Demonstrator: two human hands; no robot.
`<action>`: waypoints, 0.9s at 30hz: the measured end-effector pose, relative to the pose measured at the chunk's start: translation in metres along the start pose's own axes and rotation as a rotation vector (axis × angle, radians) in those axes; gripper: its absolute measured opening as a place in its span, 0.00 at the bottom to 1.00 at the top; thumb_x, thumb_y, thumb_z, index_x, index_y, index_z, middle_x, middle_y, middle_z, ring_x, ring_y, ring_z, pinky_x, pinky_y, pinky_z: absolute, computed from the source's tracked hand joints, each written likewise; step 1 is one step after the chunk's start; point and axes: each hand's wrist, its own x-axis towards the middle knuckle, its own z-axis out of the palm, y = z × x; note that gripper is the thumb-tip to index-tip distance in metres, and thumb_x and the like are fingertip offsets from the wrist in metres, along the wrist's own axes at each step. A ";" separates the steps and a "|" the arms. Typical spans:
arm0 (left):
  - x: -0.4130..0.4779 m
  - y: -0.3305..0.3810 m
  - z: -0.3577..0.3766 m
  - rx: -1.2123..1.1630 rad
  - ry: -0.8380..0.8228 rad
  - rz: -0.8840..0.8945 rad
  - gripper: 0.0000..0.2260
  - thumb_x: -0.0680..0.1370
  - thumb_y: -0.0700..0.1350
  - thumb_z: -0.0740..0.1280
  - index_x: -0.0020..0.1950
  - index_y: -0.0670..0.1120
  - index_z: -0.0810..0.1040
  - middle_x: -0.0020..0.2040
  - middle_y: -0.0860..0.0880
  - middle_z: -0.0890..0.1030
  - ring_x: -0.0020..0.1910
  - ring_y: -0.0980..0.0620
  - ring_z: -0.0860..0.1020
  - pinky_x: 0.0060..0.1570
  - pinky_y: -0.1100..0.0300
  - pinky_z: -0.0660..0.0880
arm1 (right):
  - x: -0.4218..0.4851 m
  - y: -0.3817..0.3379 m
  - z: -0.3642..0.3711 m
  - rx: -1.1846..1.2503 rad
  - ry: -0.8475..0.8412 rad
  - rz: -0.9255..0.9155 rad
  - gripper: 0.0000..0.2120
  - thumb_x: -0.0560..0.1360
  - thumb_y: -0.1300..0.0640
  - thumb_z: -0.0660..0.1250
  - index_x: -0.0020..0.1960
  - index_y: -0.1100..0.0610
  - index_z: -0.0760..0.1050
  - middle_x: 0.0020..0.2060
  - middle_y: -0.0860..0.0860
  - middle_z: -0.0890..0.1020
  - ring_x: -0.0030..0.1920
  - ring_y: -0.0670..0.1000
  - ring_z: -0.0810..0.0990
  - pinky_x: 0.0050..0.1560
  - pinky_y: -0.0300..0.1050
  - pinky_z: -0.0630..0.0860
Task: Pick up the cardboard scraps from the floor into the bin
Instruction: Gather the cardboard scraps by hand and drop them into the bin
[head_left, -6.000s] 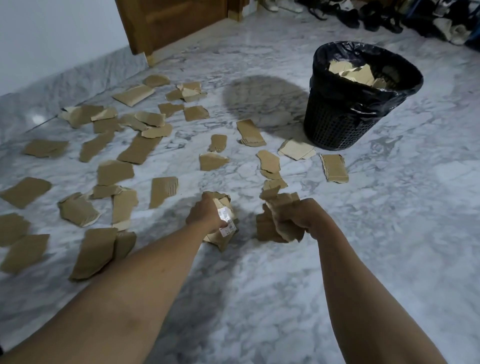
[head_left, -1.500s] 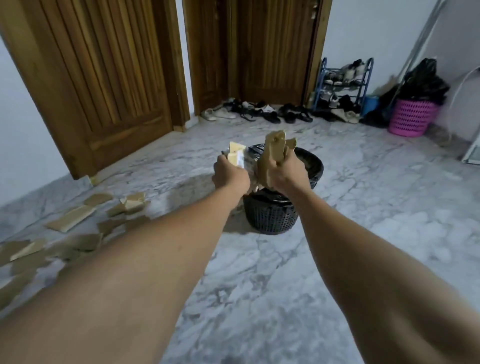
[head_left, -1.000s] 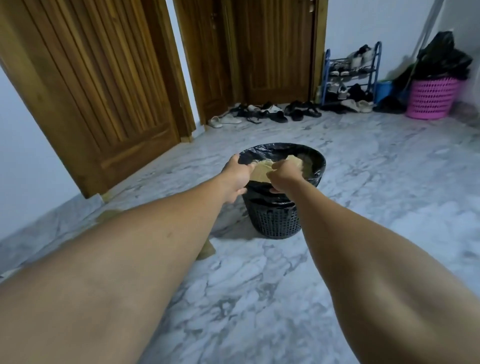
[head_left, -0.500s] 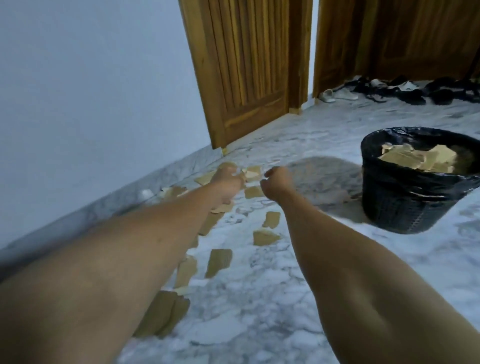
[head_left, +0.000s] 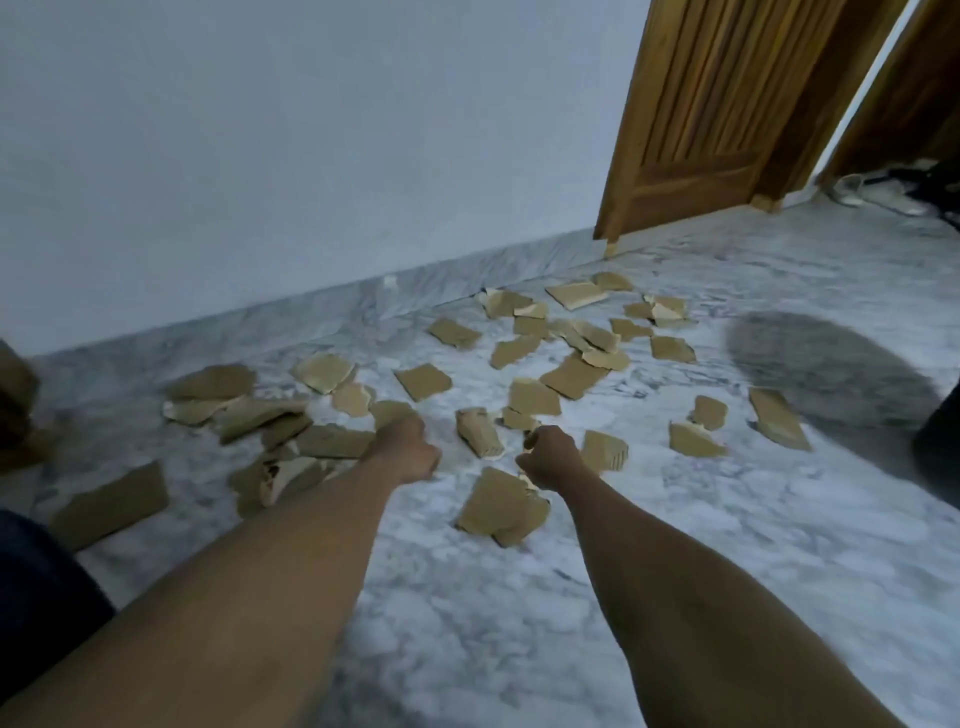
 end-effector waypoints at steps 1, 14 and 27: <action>0.003 -0.016 0.002 0.008 -0.022 -0.026 0.16 0.81 0.47 0.64 0.67 0.43 0.73 0.55 0.39 0.77 0.47 0.40 0.77 0.47 0.49 0.75 | 0.001 -0.008 0.017 -0.035 -0.040 0.007 0.14 0.79 0.59 0.65 0.56 0.69 0.76 0.51 0.64 0.80 0.50 0.60 0.81 0.49 0.55 0.78; 0.055 -0.107 0.030 0.117 0.208 -0.347 0.25 0.79 0.59 0.62 0.72 0.49 0.66 0.73 0.45 0.61 0.72 0.41 0.59 0.68 0.42 0.60 | 0.028 -0.039 0.115 -0.163 -0.002 0.548 0.42 0.73 0.30 0.61 0.74 0.59 0.61 0.69 0.60 0.69 0.68 0.61 0.69 0.67 0.54 0.67; 0.056 -0.211 -0.002 0.398 0.128 -0.181 0.34 0.75 0.62 0.66 0.76 0.48 0.60 0.72 0.45 0.65 0.68 0.40 0.64 0.65 0.39 0.61 | 0.054 -0.105 0.134 0.112 -0.071 0.236 0.18 0.69 0.44 0.65 0.47 0.58 0.76 0.44 0.57 0.83 0.49 0.60 0.82 0.56 0.60 0.78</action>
